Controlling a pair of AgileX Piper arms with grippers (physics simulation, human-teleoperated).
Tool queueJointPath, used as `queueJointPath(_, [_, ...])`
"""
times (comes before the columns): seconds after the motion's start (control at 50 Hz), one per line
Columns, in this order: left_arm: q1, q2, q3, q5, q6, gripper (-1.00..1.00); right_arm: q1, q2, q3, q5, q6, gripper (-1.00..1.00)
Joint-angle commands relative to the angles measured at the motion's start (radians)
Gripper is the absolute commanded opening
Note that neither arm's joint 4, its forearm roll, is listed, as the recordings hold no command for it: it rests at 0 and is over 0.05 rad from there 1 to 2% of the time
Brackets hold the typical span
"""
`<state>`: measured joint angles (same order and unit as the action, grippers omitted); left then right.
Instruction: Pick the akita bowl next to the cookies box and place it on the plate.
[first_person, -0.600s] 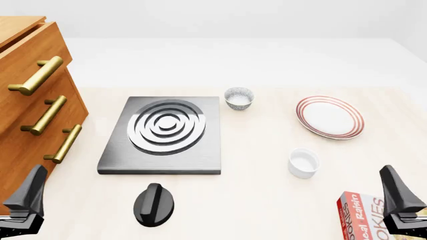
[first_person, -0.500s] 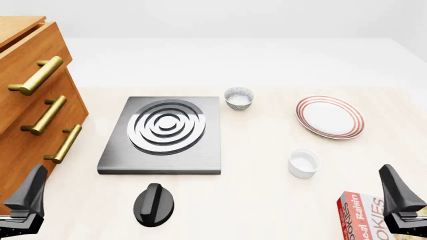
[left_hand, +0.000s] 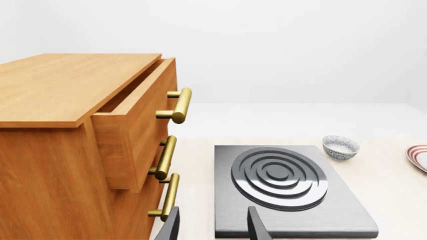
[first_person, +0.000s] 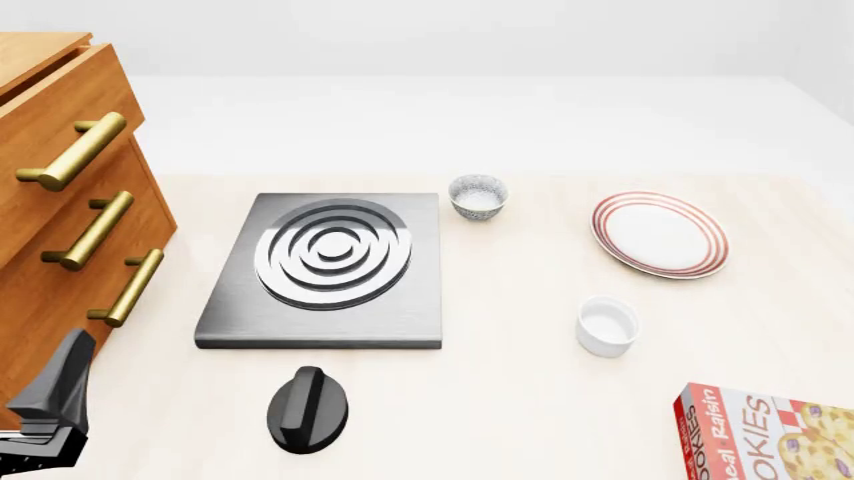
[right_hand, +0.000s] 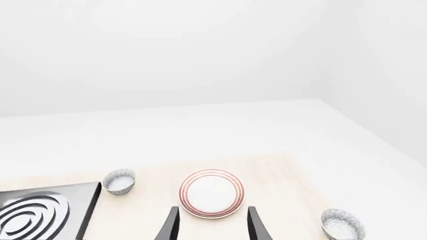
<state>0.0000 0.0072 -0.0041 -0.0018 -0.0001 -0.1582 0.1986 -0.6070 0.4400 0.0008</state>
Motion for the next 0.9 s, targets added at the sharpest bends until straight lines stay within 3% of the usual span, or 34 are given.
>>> queueJointPath(0.02, [0.000, 0.000, 0.000, 0.000, 0.000, 1.00, -0.130, 0.174, -0.321, 0.146, -0.032, 1.00])
queueJointPath(0.12, [0.000, 0.000, 0.000, 0.000, 0.000, 1.00, -0.233, 0.283, -0.450, 0.166, -0.061, 1.00])
queueJointPath(0.16, [0.000, 0.000, 0.000, 0.000, 0.000, 1.00, -0.249, 0.314, -0.474, 0.176, -0.055, 1.00])
queueJointPath(0.18, [0.000, 0.000, 0.000, 0.000, 0.000, 1.00, -0.299, 0.377, -0.509, 0.179, -0.045, 1.00])
queueJointPath(0.26, [0.000, 0.000, 0.000, 0.000, 0.000, 1.00, -0.327, 0.410, -0.535, 0.184, -0.055, 1.00])
queueJointPath(0.3, [0.000, 0.000, 0.000, 0.000, 0.000, 1.00, -0.424, 0.528, -0.574, 0.185, -0.049, 1.00])
queueJointPath(0.36, [0.000, 0.000, 0.000, 0.000, 0.000, 1.00, -0.467, 0.599, -0.585, 0.184, -0.021, 1.00])
queueJointPath(0.38, [0.000, 0.001, 0.000, 0.000, 0.000, 1.00, -0.470, 0.625, -0.588, 0.193, 0.016, 1.00])
queueJointPath(0.7, [0.000, 0.000, 0.000, 0.000, 0.000, 1.00, -0.666, 0.962, -0.768, 0.269, 0.006, 1.00])
queueJointPath(0.9, [0.000, 0.000, 0.000, 0.000, 0.000, 1.00, -0.800, 1.176, -0.978, 0.307, -0.015, 1.00])
